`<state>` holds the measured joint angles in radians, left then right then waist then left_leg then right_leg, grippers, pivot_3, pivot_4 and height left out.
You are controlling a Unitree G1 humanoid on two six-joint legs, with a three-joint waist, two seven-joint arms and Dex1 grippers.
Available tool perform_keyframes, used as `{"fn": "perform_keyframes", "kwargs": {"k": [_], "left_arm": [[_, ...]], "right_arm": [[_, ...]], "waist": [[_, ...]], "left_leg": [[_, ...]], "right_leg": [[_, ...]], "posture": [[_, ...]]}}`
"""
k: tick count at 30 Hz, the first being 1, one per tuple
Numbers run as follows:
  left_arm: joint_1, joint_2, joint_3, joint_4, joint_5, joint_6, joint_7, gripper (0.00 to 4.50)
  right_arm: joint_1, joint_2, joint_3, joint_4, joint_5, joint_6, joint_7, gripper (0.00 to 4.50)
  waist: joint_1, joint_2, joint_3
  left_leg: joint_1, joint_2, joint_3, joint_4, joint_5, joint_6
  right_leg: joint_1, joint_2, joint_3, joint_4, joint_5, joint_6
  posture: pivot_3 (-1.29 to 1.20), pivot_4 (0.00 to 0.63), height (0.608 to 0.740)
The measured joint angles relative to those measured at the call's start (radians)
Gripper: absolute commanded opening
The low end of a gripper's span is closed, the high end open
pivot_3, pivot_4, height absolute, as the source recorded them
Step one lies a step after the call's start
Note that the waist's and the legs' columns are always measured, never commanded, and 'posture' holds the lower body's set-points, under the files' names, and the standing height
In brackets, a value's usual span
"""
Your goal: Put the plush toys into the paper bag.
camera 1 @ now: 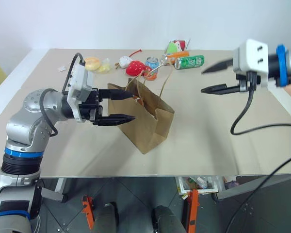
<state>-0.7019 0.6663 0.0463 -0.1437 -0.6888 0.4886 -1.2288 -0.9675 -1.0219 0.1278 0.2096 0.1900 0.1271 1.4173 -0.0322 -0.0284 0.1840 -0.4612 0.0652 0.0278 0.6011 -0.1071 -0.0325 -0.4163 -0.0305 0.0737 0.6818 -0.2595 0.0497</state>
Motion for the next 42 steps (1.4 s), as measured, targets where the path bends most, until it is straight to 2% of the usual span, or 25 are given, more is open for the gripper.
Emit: {"fn": "perform_keyframes", "kwargs": {"k": [1,3,5,7,8,9,12,15,16,18,20,22,24,28,36,42], "left_arm": [[0.005,0.0,0.006,-0.003,-0.008,0.002,0.004,3.44],[0.023,0.005,0.018,-0.002,-0.013,-0.002,0.001,3.44],[0.054,0.017,0.038,0.021,-0.017,-0.002,-0.003,3.44],[0.057,0.018,0.04,0.034,-0.016,-0.005,-0.007,3.44],[0.074,0.034,0.049,0.099,-0.013,-0.064,-0.073,3.44],[0.122,0.08,0.093,0.276,0.005,-0.188,-0.201,3.44],[0.227,0.136,0.147,0.631,0.052,-0.382,-0.344,3.44],[0.233,0.139,0.103,0.738,0.048,-0.501,-0.375,3.44],[0.236,0.142,0.097,0.722,0.043,-0.489,-0.354,3.44],[0.207,0.129,0.047,0.411,-0.006,-0.299,-0.173,3.44],[0.12,0.116,0.01,0.087,-0.07,-0.124,-0.009,3.44],[0.031,0.098,0.001,-0.077,-0.131,0.009,0.122,3.44],[-0.018,0.07,-0.01,-0.155,-0.184,0.119,0.222,3.44],[-0.053,0.044,-0.038,-0.169,-0.217,0.254,0.314,3.44],[-0.095,0.051,-0.028,-0.168,-0.243,0.356,0.356,3.44],[0.015,0.084,0.023,-0.147,-0.234,0.363,0.326,3.44]], "right_arm": [[0.069,0.0,-0.019,-0.029,0.002,0.011,-0.021,0.95],[0.17,0.012,-0.035,-0.06,0.002,0.03,-0.061,0.05],[0.259,0.065,-0.045,-0.069,0.001,0.039,-0.121,0.05],[0.274,0.084,-0.044,-0.069,-0.001,0.038,-0.141,0.05],[0.274,0.11,-0.044,-0.071,-0.005,0.035,-0.165,0.05],[0.274,0.145,-0.043,-0.077,-0.013,0.023,-0.197,0.05],[0.277,0.171,-0.044,-0.045,-0.043,0.016,-0.248,0.05],[0.241,0.238,-0.024,-0.038,-0.06,0.014,-0.282,0.05],[0.237,0.25,-0.016,-0.04,-0.061,0.012,-0.286,0.05],[0.232,0.271,-0.013,-0.026,-0.062,0.02,-0.29,0.05],[0.206,0.314,0.003,-0.032,-0.061,0.022,-0.291,0.05],[0.202,0.329,0.016,-0.031,-0.064,0.022,-0.293,0.05],[0.202,0.345,0.028,-0.031,-0.069,0.022,-0.292,0.05],[0.202,0.346,0.033,-0.031,-0.07,0.025,-0.282,0.05],[0.212,0.325,0.033,-0.041,-0.072,0.028,-0.264,0.05],[0.243,0.303,0.016,-0.065,-0.068,0.05,-0.277,0.05]], "waist": [[0.0,0.0,0.0],[-0.002,0.0,0.0],[-0.01,0.0,0.0],[-0.011,0.0,0.0],[-0.015,0.001,-0.001],[-0.027,0.004,-0.002],[-0.04,0.002,-0.001],[-0.031,-0.001,-0.001],[-0.025,-0.002,-0.001],[-0.001,-0.008,0.002],[0.012,-0.008,0.002],[0.011,-0.007,0.001],[0.01,-0.007,0.001],[0.002,-0.006,0.001],[0.001,-0.007,0.002],[-0.003,-0.007,0.002]], "left_leg": [[0.0,0.0,-0.001,0.001,0.0,0.0],[0.0,0.0,0.0,0.001,0.0,0.0],[0.0,0.0,-0.001,0.001,0.0,0.0],[0.0,0.0,0.0,0.001,0.001,0.0],[0.001,0.0,0.0,0.001,0.001,0.0],[0.007,0.0,0.001,-0.001,0.001,0.0],[0.007,0.001,-0.002,-0.002,0.0,0.0],[-0.001,0.003,0.0,0.0,0.001,0.0],[-0.002,0.002,0.001,0.0,0.001,0.0],[-0.012,0.004,0.001,0.002,0.006,-0.002],[-0.015,0.003,0.005,0.003,0.009,-0.003],[-0.013,0.002,0.006,0.003,0.009,-0.002],[-0.01,0.002,0.006,0.001,0.009,-0.002],[-0.009,0.003,-0.001,-0.001,0.009,-0.002],[-0.009,0.003,-0.001,0.0,0.009,-0.002],[-0.008,0.003,-0.001,-0.001,0.009,-0.002]], "right_leg": [[0.001,0.001,0.0,0.0,0.0,0.001],[0.001,0.001,0.0,0.0,0.0,0.001],[0.001,0.001,0.0,0.0,0.002,0.001],[0.0,0.001,0.001,0.0,0.003,0.002],[0.001,0.001,0.001,0.0,0.003,0.002],[0.002,0.001,0.002,0.0,0.002,-0.005],[0.001,0.003,0.001,0.0,0.002,-0.008],[-0.003,0.001,-0.001,0.0,0.004,-0.007],[-0.004,0.0,-0.001,0.0,0.004,-0.007],[-0.006,-0.001,-0.005,0.0,0.005,-0.005],[-0.007,-0.003,-0.004,-0.002,0.006,-0.003],[-0.005,-0.004,-0.003,-0.002,0.003,0.003],[-0.005,-0.003,-0.003,-0.001,0.005,0.006],[-0.006,0.003,-0.003,-0.001,0.007,0.003],[-0.005,0.003,-0.003,-0.001,0.007,0.002],[-0.005,0.003,-0.003,-0.001,0.006,0.0]], "posture": [[0.0,0.15,0.74],[0.0,0.15,0.74],[0.0,0.15,0.74],[0.0,0.15,0.74],[0.0,0.15,0.74],[0.0,0.15,0.74],[0.0,0.15,0.74],[0.0,0.15,0.74],[0.0,0.15,0.74],[0.0,0.15,0.74],[0.0,0.15,0.74],[0.0,0.15,0.74],[0.0,0.15,0.74],[0.0,0.15,0.74],[0.0,0.15,0.74],[0.0,0.15,0.74]]}}
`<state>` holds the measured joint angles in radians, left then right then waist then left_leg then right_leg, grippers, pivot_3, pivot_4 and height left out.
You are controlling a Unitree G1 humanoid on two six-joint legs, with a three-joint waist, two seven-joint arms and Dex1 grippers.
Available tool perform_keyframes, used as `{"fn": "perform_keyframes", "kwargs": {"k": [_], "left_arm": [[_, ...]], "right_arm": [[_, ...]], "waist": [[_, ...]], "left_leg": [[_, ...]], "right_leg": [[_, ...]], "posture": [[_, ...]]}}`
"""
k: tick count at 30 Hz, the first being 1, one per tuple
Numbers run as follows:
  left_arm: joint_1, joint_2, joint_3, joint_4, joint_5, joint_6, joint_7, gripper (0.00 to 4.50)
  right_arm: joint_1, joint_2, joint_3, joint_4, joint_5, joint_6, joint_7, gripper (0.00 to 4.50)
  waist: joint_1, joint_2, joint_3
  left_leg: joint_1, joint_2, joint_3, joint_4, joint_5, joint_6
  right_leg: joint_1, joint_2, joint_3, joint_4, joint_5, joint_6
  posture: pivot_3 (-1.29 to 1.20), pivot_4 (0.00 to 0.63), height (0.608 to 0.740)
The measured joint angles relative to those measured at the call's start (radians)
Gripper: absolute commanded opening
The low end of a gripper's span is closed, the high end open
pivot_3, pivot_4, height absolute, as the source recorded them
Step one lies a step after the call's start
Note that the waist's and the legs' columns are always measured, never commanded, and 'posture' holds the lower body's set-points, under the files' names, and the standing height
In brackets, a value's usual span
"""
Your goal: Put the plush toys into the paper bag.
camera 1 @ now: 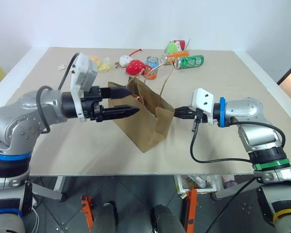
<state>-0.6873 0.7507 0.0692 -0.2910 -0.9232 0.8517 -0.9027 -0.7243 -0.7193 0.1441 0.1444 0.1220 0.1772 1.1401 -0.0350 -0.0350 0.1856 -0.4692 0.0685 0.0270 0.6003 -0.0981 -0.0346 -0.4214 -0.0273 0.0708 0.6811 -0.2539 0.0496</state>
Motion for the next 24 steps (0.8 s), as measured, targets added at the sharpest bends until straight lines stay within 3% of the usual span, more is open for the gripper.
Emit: {"fn": "perform_keyframes", "kwargs": {"k": [9,16,24], "left_arm": [[0.082,0.015,0.026,0.007,0.005,-0.019,-0.051,3.44],[0.172,0.074,0.06,0.003,0.004,-0.016,-0.089,3.44],[0.22,0.1,0.093,0.001,0.024,-0.047,-0.117,3.44]], "right_arm": [[0.006,0.0,-0.003,-0.029,0.029,0.047,-0.008,0.05],[0.024,-0.032,-0.041,-0.155,0.169,0.242,0.052,0.05],[0.022,-0.013,-0.005,-0.229,0.218,0.34,0.077,0.05]], "waist": [[0.0,0.0,0.0],[-0.002,0.0,0.0],[-0.001,0.0,0.0]], "left_leg": [[0.0,0.0,0.0,0.0,0.0,0.0],[0.0,0.0,0.0,0.0,0.0,0.0],[0.0,0.0,0.001,0.0,0.0,0.0]], "right_leg": [[0.0,-0.001,0.0,0.0,-0.001,-0.002],[0.0,-0.001,0.0,0.0,-0.002,-0.003],[-0.001,-0.002,0.0,0.0,-0.001,-0.004]], "posture": [[0.0,0.15,0.74],[0.0,0.15,0.74],[0.0,0.15,0.74]]}}
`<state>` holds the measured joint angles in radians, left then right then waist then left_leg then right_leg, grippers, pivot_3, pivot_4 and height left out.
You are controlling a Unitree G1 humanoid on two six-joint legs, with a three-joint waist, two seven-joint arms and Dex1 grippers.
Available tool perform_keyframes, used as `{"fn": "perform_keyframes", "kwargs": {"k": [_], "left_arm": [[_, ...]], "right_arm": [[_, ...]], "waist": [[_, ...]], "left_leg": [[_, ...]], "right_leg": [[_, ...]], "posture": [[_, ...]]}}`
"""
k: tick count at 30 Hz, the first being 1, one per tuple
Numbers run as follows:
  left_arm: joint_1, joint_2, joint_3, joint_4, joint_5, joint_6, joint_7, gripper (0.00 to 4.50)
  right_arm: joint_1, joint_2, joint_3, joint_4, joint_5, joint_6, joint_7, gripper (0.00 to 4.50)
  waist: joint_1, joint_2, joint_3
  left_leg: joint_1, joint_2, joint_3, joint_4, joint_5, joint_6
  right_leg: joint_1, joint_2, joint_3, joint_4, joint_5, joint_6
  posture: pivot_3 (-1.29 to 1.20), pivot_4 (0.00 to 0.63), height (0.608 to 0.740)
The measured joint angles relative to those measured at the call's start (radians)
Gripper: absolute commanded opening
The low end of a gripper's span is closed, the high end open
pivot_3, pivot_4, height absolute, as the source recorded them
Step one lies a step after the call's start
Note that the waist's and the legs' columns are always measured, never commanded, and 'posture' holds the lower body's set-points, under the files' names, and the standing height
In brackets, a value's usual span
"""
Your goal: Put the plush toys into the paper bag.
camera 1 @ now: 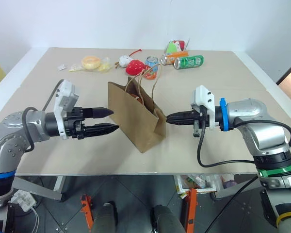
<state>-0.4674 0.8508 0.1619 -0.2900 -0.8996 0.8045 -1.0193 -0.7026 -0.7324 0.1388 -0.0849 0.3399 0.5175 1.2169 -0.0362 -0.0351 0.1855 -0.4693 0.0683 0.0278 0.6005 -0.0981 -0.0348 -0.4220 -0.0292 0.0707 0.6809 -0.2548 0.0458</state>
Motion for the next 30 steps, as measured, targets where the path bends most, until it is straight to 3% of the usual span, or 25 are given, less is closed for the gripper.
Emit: {"fn": "perform_keyframes", "kwargs": {"k": [11,17,30], "left_arm": [[0.092,0.047,0.059,-0.036,0.006,-0.022,-0.038,3.44],[0.173,0.159,0.124,0.002,0.043,-0.061,-0.147,3.44],[0.262,0.195,0.176,0.075,0.13,-0.144,-0.224,3.44]], "right_arm": [[-0.005,0.089,0.111,-0.022,-0.027,-0.027,0.004,0.05],[-0.061,0.231,0.182,0.041,-0.07,-0.07,-0.023,0.05],[-0.179,0.531,0.207,0.27,-0.111,-0.166,-0.142,0.05]], "waist": [[-0.002,0.0,0.0],[-0.012,0.0,0.0],[-0.009,0.0,0.0]], "left_leg": [[0.0,0.0,0.0,-0.001,0.0,0.0],[0.0,0.001,0.0,-0.001,0.0,0.0],[0.0,0.008,0.002,-0.003,-0.002,-0.003]], "right_leg": [[-0.001,0.0,0.0,0.0,0.0,-0.001],[-0.003,0.0,-0.001,0.0,0.002,-0.004],[-0.004,0.001,-0.009,0.0,0.002,-0.012]], "posture": [[0.0,0.15,0.74],[0.0,0.15,0.74],[0.0,0.15,0.74]]}}
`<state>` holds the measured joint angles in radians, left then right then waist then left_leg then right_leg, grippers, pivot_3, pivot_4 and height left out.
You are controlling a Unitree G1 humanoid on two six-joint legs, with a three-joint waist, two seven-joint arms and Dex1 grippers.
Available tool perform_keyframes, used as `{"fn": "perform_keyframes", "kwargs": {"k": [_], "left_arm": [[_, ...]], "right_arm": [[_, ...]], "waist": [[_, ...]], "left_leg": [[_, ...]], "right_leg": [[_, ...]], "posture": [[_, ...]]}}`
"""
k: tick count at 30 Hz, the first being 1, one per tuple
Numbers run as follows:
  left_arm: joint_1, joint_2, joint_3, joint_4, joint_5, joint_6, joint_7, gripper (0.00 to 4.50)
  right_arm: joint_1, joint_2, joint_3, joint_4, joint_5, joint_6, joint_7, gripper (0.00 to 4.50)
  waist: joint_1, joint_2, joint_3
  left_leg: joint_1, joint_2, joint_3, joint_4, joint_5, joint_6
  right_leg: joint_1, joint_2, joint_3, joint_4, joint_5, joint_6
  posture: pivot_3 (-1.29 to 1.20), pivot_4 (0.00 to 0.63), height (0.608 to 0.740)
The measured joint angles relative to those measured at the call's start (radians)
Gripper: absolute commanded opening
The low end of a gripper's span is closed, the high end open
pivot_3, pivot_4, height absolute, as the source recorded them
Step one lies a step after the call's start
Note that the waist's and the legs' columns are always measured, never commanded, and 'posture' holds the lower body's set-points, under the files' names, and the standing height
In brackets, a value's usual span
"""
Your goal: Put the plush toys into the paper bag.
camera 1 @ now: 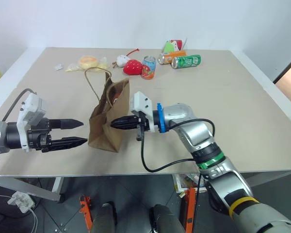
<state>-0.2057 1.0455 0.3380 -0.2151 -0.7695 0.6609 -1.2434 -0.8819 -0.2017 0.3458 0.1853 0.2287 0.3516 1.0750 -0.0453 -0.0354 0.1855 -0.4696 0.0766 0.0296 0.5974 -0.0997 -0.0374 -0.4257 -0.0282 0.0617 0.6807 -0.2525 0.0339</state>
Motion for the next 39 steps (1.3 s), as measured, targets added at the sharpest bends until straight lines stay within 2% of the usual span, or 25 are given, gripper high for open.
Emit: {"fn": "perform_keyframes", "kwargs": {"k": [4,9,16,21,25,31,35,39], "left_arm": [[0.0,-0.006,0.0,0.013,0.023,-0.031,-0.004,3.44],[0.002,-0.045,0.0,0.031,0.026,-0.048,0.011,3.44],[0.029,-0.153,0.028,-0.042,0.025,-0.024,0.233,3.44],[0.067,-0.194,0.029,-0.161,-0.021,0.049,0.349,3.44],[0.126,-0.196,0.036,-0.251,-0.087,0.104,0.383,3.44],[0.154,-0.207,0.013,-0.276,-0.068,0.103,0.433,3.44],[0.138,-0.213,-0.045,-0.277,0.01,0.088,0.495,3.44],[0.054,-0.254,-0.144,-0.275,0.1,0.076,0.577,3.44]], "right_arm": [[0.0,0.017,-0.008,0.028,0.009,0.022,-0.011,0.05],[0.022,-0.068,-0.047,0.026,0.012,0.046,-0.01,0.05],[0.124,-0.269,-0.159,-0.182,0.04,0.126,-0.02,0.05],[0.129,-0.33,-0.206,-0.25,0.053,0.153,-0.035,0.05],[0.129,-0.343,-0.206,-0.254,0.052,0.154,-0.043,0.05],[0.129,-0.331,-0.202,-0.255,0.052,0.146,-0.059,0.05],[0.129,-0.325,-0.198,-0.255,0.051,0.138,-0.062,0.05],[0.129,-0.324,-0.198,-0.257,0.049,0.131,-0.075,0.05]], "waist": [[0.001,0.0,0.0],[0.001,0.0,0.0],[0.001,0.0,0.0],[-0.001,-0.001,0.0],[-0.001,0.0,0.0],[0.0,0.0,0.0],[0.0,0.0,0.0],[0.004,-0.001,0.0]], "left_leg": [[0.0,0.003,0.003,-0.001,0.0,-0.001],[0.0,0.005,0.005,-0.001,0.0,-0.001],[0.0,0.006,0.006,-0.003,0.0,0.0],[0.0,0.007,0.006,-0.003,0.0,0.0],[0.001,0.006,0.006,-0.002,0.0,0.0],[0.001,0.006,0.007,-0.002,0.0,-0.001],[0.001,0.006,0.007,-0.002,0.0,-0.001],[0.001,0.006,0.007,-0.001,0.0,-0.001]], "right_leg": [[0.0,0.0,-0.002,0.0,-0.001,-0.002],[0.0,0.001,-0.002,0.0,-0.001,-0.003],[-0.001,0.002,-0.001,0.0,-0.002,-0.003],[-0.001,0.004,0.0,0.0,-0.004,0.0],[-0.001,0.003,0.001,0.0,-0.003,0.0],[-0.001,0.003,0.002,0.0,-0.003,-0.001],[-0.001,0.003,0.002,0.0,-0.003,-0.001],[0.0,0.003,0.002,0.0,-0.003,-0.001]], "posture": [[0.0,0.15,0.74],[0.0,0.15,0.74],[0.0,0.15,0.74],[0.0,0.15,0.74],[0.0,0.15,0.74],[0.0,0.15,0.74],[0.0,0.15,0.74],[0.0,0.15,0.74]]}}
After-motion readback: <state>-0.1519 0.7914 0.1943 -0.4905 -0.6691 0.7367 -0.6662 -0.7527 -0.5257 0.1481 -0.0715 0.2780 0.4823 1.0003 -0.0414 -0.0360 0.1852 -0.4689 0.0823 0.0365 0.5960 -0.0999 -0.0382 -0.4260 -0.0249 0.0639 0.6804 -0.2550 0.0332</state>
